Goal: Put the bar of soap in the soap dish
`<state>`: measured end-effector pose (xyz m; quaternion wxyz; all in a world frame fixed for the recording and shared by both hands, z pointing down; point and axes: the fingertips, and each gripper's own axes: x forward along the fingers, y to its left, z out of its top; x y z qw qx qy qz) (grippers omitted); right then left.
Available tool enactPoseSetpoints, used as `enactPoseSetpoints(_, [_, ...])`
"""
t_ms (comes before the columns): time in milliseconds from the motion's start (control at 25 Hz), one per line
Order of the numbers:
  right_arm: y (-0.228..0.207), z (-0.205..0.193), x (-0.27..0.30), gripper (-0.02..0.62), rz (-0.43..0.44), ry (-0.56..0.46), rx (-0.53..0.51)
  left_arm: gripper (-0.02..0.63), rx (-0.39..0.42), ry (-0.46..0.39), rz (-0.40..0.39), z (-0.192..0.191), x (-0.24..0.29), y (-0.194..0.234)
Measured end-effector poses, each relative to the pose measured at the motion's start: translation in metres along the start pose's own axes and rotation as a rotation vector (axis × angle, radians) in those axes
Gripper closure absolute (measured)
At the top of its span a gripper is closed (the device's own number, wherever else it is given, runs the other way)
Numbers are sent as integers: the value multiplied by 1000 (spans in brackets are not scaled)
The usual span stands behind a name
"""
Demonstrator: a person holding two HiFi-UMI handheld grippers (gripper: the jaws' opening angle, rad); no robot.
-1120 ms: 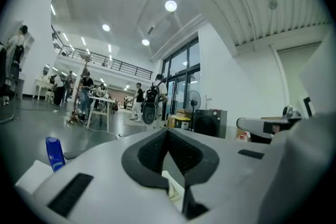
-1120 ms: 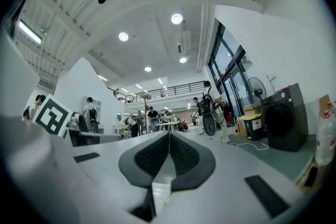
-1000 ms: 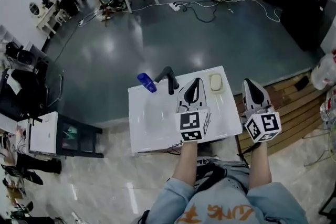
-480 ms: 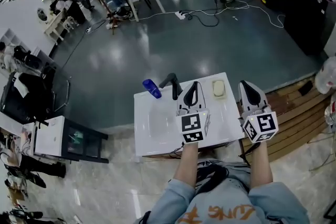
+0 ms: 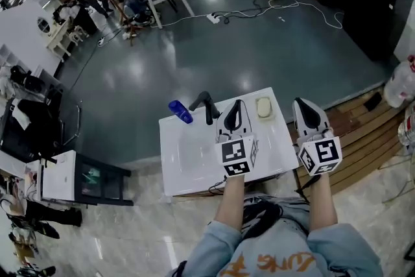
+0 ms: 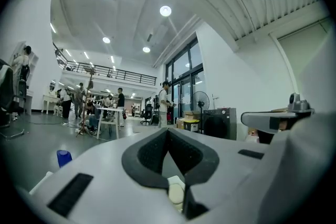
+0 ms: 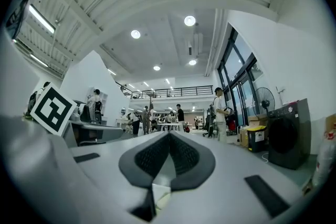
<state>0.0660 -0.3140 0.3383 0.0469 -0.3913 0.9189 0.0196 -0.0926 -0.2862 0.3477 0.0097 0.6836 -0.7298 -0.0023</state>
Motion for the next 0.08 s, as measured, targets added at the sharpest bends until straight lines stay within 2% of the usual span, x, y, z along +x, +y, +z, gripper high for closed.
enactPoseSetpoints(80, [-1,-2,1,568,-7,5,-5,583,-2,-3,6,-1,1,2])
